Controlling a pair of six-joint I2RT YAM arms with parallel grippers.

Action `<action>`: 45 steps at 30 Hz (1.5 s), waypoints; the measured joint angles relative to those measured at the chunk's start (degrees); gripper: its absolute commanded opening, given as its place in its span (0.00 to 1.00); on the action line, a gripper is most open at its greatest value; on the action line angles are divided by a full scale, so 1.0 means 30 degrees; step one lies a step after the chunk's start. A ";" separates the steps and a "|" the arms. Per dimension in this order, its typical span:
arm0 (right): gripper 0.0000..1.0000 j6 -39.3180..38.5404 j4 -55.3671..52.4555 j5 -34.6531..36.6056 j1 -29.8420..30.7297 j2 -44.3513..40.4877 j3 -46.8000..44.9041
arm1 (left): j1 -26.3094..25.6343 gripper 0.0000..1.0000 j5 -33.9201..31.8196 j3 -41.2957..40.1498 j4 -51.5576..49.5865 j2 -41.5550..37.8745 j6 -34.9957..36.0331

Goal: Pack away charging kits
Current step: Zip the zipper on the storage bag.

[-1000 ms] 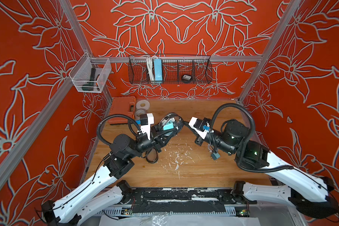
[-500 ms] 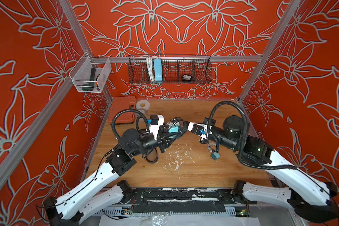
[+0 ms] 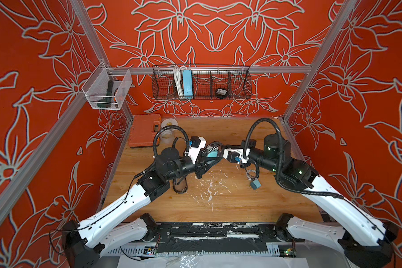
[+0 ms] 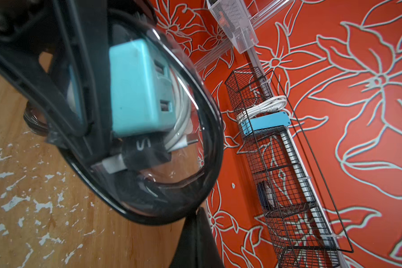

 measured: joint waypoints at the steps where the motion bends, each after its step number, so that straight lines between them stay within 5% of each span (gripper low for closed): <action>1: 0.00 -0.0080 -0.0219 -0.0182 -0.0299 0.0328 0.0153 | 0.0036 0.00 -0.0066 0.0000 0.0029 0.0255 0.0131; 20: 0.00 -0.2652 0.0495 -0.1537 -0.2703 0.1246 -0.0240 | 0.0175 0.00 -0.0291 0.1202 0.0160 0.4364 0.1654; 32: 0.00 0.2200 0.4371 -0.5158 -0.2987 -0.2514 -0.3985 | 0.0066 0.00 0.2506 0.1202 0.0124 0.3351 0.1545; 37: 0.00 0.3898 0.5887 -0.5923 -0.2987 -0.2222 -0.4022 | 0.0335 0.38 0.3096 0.1348 0.0393 0.2907 0.1180; 45: 0.00 0.7380 0.9806 -0.6972 -0.2834 -0.2025 -0.4146 | 0.0408 0.57 0.3701 0.1275 0.2346 0.2900 0.0124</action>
